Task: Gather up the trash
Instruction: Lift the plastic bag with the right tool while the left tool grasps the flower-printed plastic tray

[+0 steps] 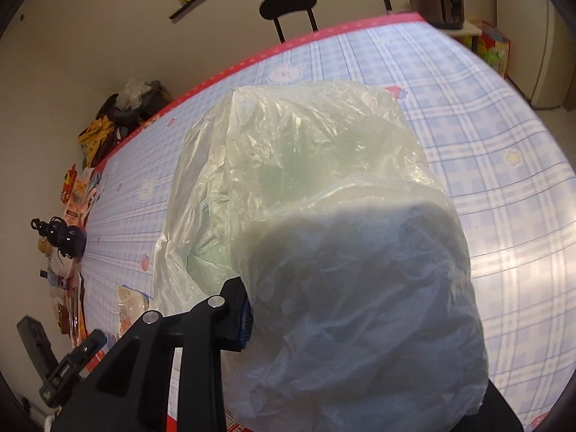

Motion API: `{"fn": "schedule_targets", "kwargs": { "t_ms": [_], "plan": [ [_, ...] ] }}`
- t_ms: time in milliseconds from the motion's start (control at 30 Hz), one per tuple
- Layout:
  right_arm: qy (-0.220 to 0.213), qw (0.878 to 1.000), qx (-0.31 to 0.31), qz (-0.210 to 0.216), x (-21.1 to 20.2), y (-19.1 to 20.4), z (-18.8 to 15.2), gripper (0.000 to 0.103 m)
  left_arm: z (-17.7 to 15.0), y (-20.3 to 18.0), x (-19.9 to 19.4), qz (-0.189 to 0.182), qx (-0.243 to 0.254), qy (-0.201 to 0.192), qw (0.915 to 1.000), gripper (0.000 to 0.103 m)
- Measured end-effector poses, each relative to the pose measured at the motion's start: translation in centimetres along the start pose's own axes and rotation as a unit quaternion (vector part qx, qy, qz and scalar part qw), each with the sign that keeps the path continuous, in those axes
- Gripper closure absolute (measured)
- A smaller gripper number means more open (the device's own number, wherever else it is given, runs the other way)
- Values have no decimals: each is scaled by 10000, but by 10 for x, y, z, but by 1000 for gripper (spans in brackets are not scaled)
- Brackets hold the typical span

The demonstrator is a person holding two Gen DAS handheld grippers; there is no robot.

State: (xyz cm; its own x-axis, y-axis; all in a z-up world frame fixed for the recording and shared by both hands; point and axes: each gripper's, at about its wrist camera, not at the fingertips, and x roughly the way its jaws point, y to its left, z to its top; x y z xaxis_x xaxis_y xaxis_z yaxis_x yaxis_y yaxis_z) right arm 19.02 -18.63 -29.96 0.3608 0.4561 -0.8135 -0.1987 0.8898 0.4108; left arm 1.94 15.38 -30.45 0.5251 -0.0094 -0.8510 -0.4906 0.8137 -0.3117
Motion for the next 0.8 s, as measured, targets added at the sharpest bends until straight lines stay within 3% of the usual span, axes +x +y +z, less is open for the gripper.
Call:
{"fn": "schedule_targets", "kwargs": {
  "t_ms": [167, 333, 467, 533, 633, 800],
  "plan": [
    [-348, 9993, -162, 16, -26, 3, 1, 71, 16, 2, 14, 187, 106, -63, 9997, 18],
    [-631, 9977, -226, 88, -45, 5, 5, 71, 5, 17, 11, 142, -8, -1, 9999, 19],
    [-609, 9976, -217, 237, -43, 10, 4, 71, -16, 25, 8, 155, -231, 166, 9995, 41],
    [-548, 9977, -298, 267, -38, 15, 2, 71, -24, 25, 9, 114, -377, 227, 9990, 45],
    [-469, 9977, -378, 316, -30, 26, 1, 71, -28, 23, 10, 66, -584, 281, 9979, 44],
    [-433, 9969, -557, 350, -27, 36, -2, 71, -23, 28, 20, 335, -1045, 289, 9935, 33]
  ]
}}
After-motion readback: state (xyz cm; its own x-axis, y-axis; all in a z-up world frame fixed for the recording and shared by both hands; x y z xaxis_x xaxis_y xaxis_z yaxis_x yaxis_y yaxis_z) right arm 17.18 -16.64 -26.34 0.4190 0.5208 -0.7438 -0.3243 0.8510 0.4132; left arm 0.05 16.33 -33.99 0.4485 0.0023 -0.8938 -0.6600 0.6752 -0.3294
